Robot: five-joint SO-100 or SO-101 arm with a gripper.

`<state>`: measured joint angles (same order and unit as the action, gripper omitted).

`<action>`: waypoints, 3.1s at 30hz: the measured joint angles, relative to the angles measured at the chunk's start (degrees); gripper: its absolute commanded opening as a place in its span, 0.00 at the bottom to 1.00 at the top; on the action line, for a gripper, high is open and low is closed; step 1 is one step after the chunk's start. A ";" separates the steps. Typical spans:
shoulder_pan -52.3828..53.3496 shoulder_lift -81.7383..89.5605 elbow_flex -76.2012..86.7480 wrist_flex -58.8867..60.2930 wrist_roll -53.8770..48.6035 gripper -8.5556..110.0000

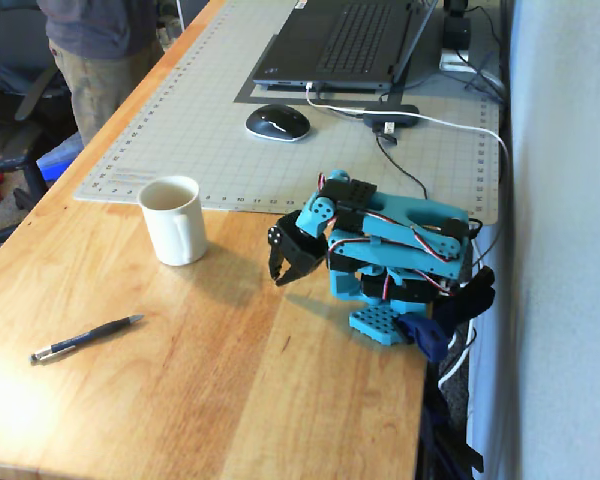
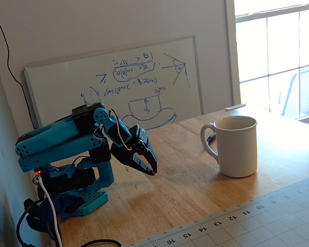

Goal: Grasp a pen and put it in a mug.

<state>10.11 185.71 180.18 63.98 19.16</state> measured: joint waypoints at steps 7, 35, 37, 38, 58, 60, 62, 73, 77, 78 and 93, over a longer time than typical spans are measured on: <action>-5.98 -15.29 -6.50 -8.96 15.03 0.09; -24.35 -79.37 -53.79 -25.75 61.44 0.26; -25.05 -83.50 -57.74 -25.75 62.05 0.26; -25.40 -85.78 -59.77 -25.75 62.23 0.26; -25.84 -125.42 -103.45 -25.75 62.49 0.26; -24.35 -126.56 -104.77 -25.75 62.49 0.26; -23.12 -127.44 -105.56 -25.75 62.49 0.26; -20.65 -130.96 -105.91 -25.75 62.49 0.26; -20.65 -131.40 -106.26 -25.75 62.49 0.26; -20.65 -131.40 -106.35 -25.75 62.49 0.26; -22.06 -132.36 -106.44 -25.75 62.49 0.22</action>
<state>-11.95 53.35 73.74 38.23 81.65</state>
